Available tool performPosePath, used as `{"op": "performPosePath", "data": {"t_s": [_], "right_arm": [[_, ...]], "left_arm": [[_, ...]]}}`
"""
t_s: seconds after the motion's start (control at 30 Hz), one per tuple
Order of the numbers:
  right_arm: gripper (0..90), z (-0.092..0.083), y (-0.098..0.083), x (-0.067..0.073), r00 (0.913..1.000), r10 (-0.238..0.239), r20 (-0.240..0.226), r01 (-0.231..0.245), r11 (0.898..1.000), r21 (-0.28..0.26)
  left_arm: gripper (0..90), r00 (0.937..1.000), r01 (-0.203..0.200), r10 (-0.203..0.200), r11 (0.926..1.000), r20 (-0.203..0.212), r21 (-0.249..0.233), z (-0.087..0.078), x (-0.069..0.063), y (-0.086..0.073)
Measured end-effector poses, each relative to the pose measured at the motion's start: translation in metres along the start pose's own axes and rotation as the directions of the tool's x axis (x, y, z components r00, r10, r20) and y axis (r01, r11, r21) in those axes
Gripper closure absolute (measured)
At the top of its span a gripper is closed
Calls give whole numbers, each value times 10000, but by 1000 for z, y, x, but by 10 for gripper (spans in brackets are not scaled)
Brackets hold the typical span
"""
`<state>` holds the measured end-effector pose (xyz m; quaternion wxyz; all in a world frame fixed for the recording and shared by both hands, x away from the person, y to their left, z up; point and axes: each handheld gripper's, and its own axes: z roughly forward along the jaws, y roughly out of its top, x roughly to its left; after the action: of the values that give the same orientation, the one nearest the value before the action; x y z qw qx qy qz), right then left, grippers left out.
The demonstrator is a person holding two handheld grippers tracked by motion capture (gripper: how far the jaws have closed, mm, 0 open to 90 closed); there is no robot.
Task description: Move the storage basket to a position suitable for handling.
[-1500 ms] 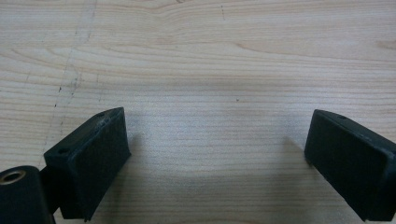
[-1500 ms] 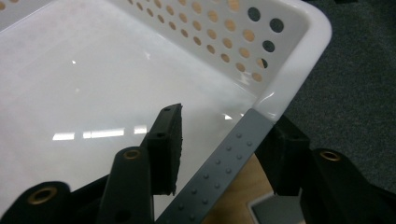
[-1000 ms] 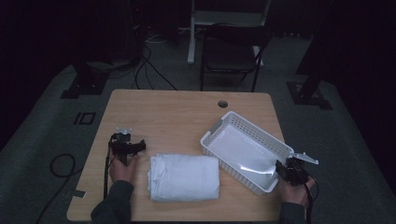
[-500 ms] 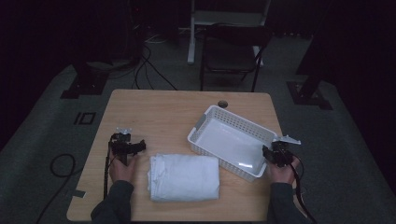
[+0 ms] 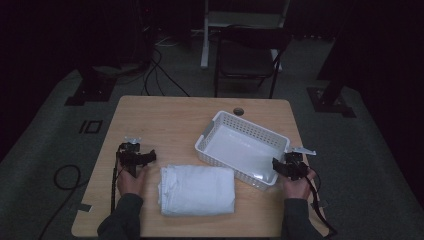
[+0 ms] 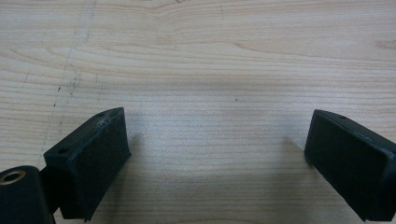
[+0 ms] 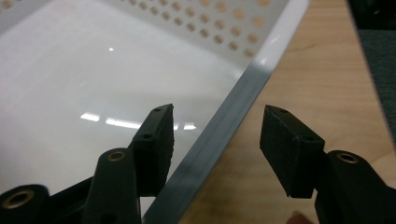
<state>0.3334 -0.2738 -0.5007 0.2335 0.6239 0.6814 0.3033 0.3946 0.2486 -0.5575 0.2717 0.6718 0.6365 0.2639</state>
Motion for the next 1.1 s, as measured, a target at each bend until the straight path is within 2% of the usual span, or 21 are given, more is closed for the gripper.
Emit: {"op": "performPosePath", "data": {"t_s": [0.07, 0.13, 0.3, 0.5, 0.63, 0.77, 1.07, 1.1], "right_arm": [[536, -3, -5, 5, 9996, -260, -113, 260, 9997, 5], [546, -3, -5, 8, 9990, -425, 103, 425, 9991, 28], [590, 5, 3, 5, 9995, -288, 85, 288, 9996, -12], [616, 20, 18, 8, 9979, -465, -461, 463, 9989, -68], [620, 31, 29, 14, 9949, -646, -776, 641, 9979, -88], [620, 42, 39, 25, 9898, -1052, -965, 1047, 9945, -99], [619, 60, 57, 46, 9779, -1591, -1354, 1593, 9872, -96], [619, 65, 61, 50, 9731, -1745, -1506, 1745, 9846, -133]], "left_arm": [[59, 10000, 0, 0, 10000, -1, 0, 0, 0, 0], [59, 10000, 0, 0, 10000, -2, 0, 0, 0, 0], [59, 10000, -1, 1, 10000, -1, 5, 0, 0, 0], [59, 10000, -2, 2, 10000, 1, -1, 0, 0, 0], [59, 10000, -21, 21, 10000, 21, 3, 0, 0, 0], [59, 10000, -24, 24, 10000, 22, 5, 0, 0, 0], [59, 10000, -23, 23, 10000, 21, 5, 0, 0, 0], [59, 10000, -20, 20, 10000, 22, 4, 0, 0, 0]]}}
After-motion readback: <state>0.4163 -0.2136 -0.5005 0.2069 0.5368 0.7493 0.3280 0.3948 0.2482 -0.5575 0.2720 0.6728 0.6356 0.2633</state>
